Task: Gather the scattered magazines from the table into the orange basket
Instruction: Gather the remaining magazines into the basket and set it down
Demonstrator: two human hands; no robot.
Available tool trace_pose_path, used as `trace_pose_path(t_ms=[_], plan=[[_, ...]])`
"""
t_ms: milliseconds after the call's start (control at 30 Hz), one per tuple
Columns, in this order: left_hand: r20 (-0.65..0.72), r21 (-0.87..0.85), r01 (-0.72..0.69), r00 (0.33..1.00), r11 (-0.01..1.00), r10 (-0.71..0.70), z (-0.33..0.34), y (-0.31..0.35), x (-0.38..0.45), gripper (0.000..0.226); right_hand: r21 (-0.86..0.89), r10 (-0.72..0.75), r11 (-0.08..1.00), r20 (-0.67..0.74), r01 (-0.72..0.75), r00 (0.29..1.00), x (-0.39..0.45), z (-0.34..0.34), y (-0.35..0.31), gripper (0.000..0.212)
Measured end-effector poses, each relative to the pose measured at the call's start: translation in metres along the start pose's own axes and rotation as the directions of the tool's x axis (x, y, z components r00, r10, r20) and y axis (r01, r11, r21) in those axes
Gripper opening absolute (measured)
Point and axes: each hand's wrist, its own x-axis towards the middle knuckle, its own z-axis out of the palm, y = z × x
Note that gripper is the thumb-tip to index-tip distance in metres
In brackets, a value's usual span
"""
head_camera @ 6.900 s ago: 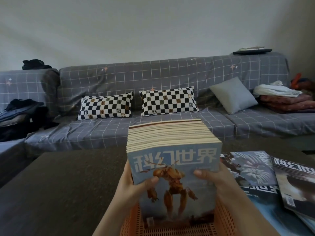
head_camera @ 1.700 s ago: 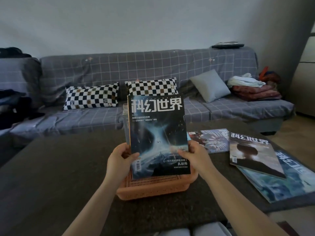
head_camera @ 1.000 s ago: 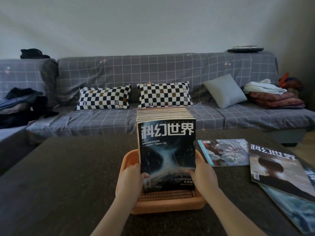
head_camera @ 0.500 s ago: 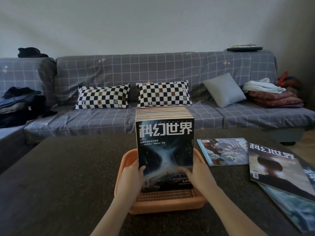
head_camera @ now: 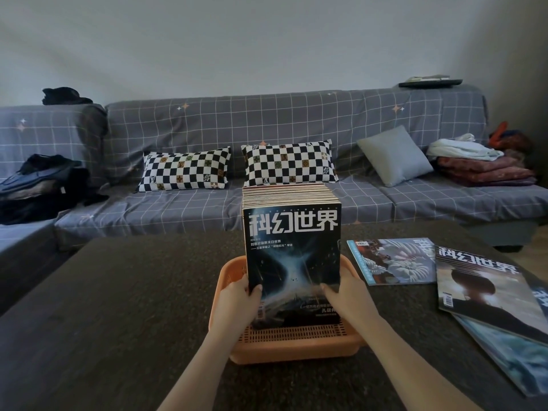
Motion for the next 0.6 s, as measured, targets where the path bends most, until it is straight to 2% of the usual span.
trace_pose_path(t_ms=[167, 233, 333, 467, 534, 600], plan=[[0.132, -0.109, 0.086, 0.989, 0.99, -0.071, -0.002, 0.003, -0.002, 0.045, 0.029, 0.014, 0.999, 0.011, -0.015, 1.0, -0.001, -0.002, 0.0, 0.049], [0.139, -0.122, 0.113, 0.986, 0.986, -0.095, 0.0, 0.006, -0.006, 0.056, 0.037, 0.009, 0.999, 0.012, -0.01, 1.0, -0.002, -0.003, -0.001, 0.048], [0.001, -0.17, 0.152, 0.988, 0.974, -0.154, 0.004, 0.009, -0.013, 0.053, 0.108, 0.063, 0.992, -0.013, -0.062, 0.998, -0.006, -0.007, -0.004, 0.058], [-0.228, -0.298, 0.076, 0.962, 0.951, -0.149, 0.005, 0.014, -0.03, 0.04, 0.149, 0.098, 0.985, -0.038, -0.092, 0.994, -0.019, -0.013, -0.007, 0.065], [-0.282, -0.273, 0.042, 0.952, 0.961, -0.122, 0.007, 0.016, -0.037, 0.029, 0.16, 0.09, 0.984, -0.066, -0.079, 0.994, -0.026, -0.016, -0.007, 0.065], [-0.265, -0.263, 0.003, 0.961, 0.965, -0.076, 0.011, 0.021, -0.043, 0.019, 0.169, 0.078, 0.984, -0.07, -0.065, 0.994, -0.034, -0.02, -0.009, 0.066]])
